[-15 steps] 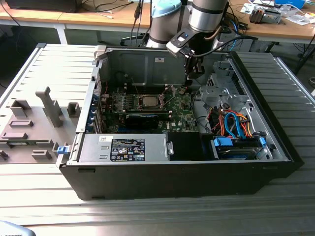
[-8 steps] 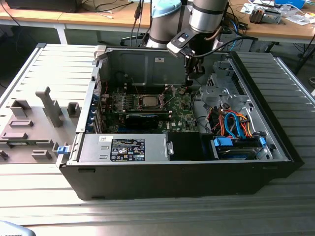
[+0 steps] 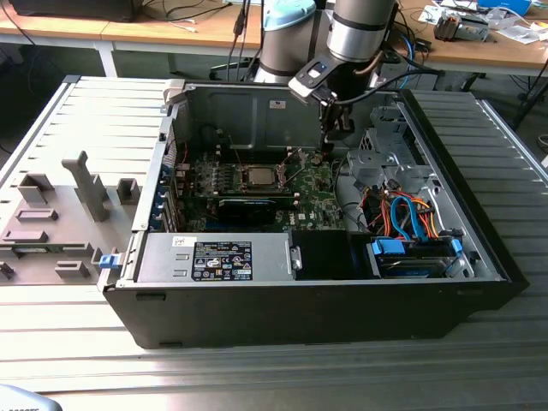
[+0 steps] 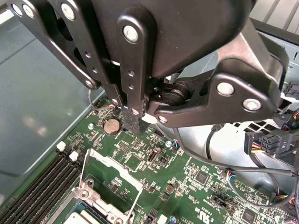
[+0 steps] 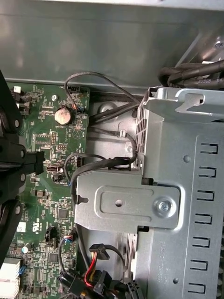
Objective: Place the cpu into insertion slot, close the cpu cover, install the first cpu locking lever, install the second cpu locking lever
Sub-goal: 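Close the cpu cover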
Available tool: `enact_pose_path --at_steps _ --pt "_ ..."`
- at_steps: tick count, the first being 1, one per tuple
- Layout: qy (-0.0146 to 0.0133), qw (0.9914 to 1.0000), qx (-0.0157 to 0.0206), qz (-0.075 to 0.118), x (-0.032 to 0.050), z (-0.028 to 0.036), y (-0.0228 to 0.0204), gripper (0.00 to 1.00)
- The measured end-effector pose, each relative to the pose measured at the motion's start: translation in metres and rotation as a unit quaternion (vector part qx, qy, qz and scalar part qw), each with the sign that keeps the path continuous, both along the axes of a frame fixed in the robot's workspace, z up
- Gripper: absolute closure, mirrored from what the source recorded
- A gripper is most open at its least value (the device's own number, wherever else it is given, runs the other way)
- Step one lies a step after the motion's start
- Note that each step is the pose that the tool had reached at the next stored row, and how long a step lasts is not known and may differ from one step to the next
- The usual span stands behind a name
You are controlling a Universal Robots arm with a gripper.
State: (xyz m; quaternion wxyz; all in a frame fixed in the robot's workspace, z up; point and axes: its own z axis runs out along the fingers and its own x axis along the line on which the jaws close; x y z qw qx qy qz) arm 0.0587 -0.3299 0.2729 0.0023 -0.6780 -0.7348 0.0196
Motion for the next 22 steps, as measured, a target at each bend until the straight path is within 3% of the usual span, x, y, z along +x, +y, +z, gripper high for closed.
enact_pose_path --at_steps 22 --pt "0.0000 1.00000 -0.0001 0.000 0.0000 -0.0094 0.0000 0.89"
